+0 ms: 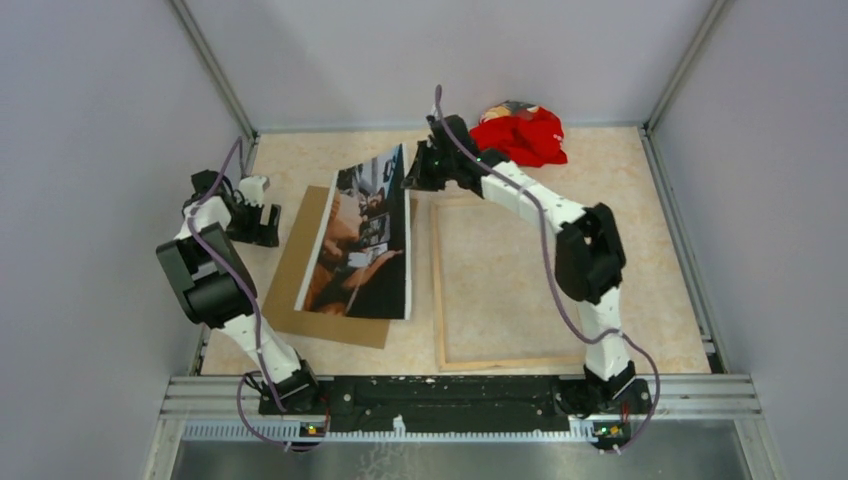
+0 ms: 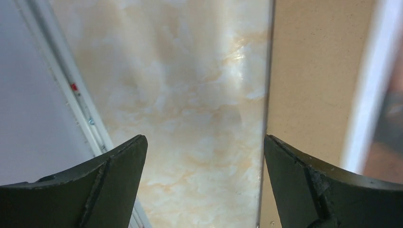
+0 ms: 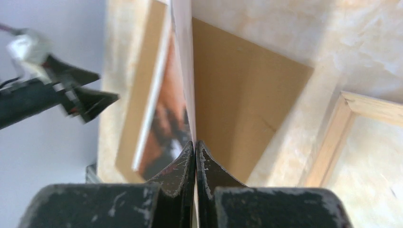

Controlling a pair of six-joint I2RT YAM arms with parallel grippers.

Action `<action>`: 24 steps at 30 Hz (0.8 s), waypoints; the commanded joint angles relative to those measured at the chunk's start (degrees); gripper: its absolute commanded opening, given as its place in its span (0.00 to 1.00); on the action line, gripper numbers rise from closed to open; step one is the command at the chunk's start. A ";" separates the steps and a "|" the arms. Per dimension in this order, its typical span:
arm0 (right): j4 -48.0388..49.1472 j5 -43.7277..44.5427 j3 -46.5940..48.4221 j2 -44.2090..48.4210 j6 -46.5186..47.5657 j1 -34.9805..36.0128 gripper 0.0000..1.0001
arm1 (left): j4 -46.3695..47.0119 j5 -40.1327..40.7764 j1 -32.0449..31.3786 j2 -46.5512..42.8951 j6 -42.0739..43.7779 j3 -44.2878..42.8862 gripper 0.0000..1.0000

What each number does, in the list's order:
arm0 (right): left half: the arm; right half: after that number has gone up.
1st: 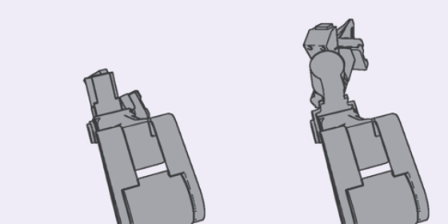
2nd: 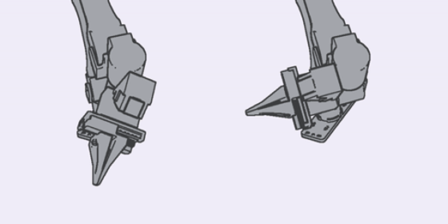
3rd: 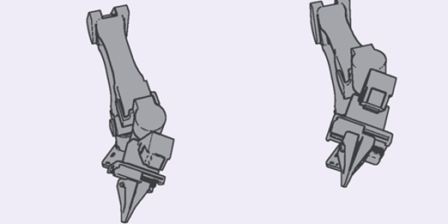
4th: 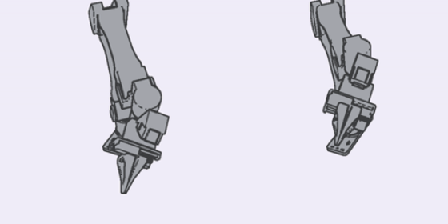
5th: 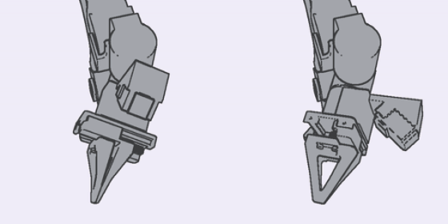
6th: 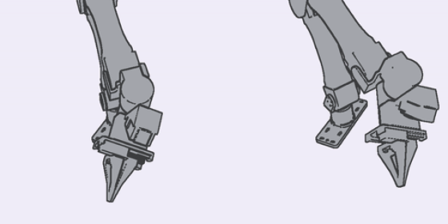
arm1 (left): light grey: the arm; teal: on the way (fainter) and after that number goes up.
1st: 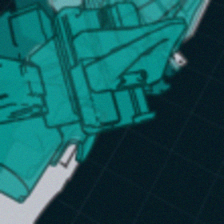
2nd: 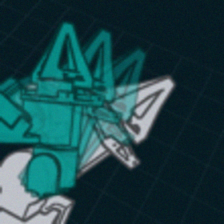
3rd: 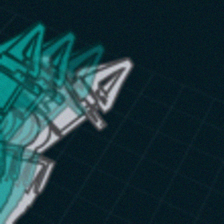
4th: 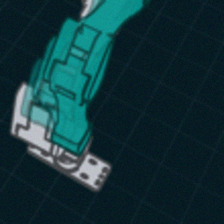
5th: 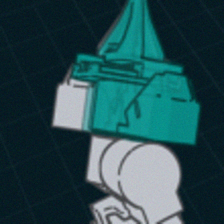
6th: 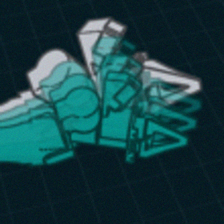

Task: Put the photo into the frame
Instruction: Pick up the photo at the center of the board, then turn over the photo from the photo frame.

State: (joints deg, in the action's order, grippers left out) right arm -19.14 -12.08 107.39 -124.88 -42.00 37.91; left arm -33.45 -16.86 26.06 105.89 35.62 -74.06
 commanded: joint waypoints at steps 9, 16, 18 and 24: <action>-36.91 14.40 -5.11 46.23 18.33 -14.45 0.00 | 0.69 -6.98 2.06 -8.74 -1.52 -0.79 0.99; -55.04 27.27 10.15 50.27 20.64 -14.42 0.00 | 1.47 -7.89 -0.04 -8.94 -2.45 0.23 0.99; -56.25 27.93 10.50 48.69 20.38 -11.96 0.00 | 0.91 -7.99 -0.42 -8.60 -2.37 0.06 0.99; -62.92 36.88 17.02 31.85 20.33 5.48 0.00 | 0.15 -8.55 -0.91 -8.57 -2.14 0.33 0.99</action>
State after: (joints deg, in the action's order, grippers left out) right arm -73.87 18.02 121.05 -78.78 -22.98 34.94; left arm -33.54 -23.46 25.41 98.94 33.71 -74.15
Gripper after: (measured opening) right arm 0.004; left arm 0.987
